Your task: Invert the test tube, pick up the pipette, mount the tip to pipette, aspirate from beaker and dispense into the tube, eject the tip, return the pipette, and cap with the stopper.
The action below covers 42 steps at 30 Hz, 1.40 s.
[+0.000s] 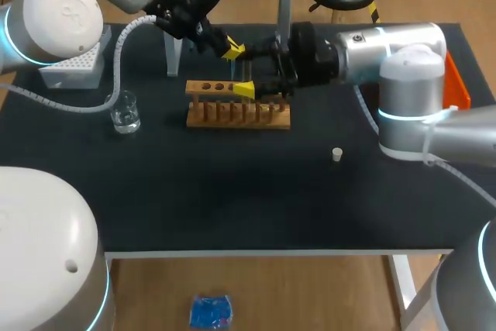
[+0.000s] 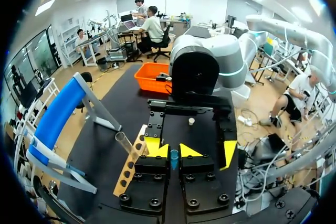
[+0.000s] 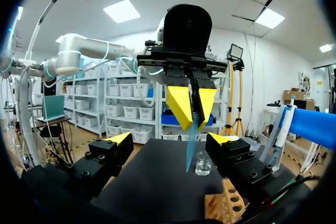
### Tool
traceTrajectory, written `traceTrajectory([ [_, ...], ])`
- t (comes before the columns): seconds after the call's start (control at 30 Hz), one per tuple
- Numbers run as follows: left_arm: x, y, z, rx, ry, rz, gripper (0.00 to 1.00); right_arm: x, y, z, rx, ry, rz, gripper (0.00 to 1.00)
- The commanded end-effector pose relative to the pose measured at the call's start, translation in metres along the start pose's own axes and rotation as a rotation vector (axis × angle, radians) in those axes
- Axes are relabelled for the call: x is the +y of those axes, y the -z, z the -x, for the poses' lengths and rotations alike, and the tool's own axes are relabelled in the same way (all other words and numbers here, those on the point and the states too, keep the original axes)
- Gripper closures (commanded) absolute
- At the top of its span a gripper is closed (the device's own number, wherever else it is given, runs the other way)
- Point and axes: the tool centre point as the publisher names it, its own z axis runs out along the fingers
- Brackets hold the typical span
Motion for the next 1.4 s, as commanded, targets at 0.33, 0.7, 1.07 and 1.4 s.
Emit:
traceTrajectory([
  [0.33,-0.0009,0.0007,0.0007,0.002,0.001,0.006,1.0,0.0035,-0.0009,0.0133,0.003,-0.004,0.004,0.21],
  [0.7,-0.0009,0.0007,0.0007,0.002,0.001,0.006,1.0,0.0017,-0.0018,0.0128,0.009,-0.047,0.003,0.87],
  [1.07,-0.0009,0.0007,0.0007,0.002,0.001,0.006,1.0,-0.0001,-0.0033,0.0103,0.017,-0.054,0.009,1.0],
  [1.4,-0.0009,0.0007,0.0007,0.002,0.001,0.006,1.0,0.0002,-0.0014,0.0099,0.009,-0.056,0.009,1.0],
])
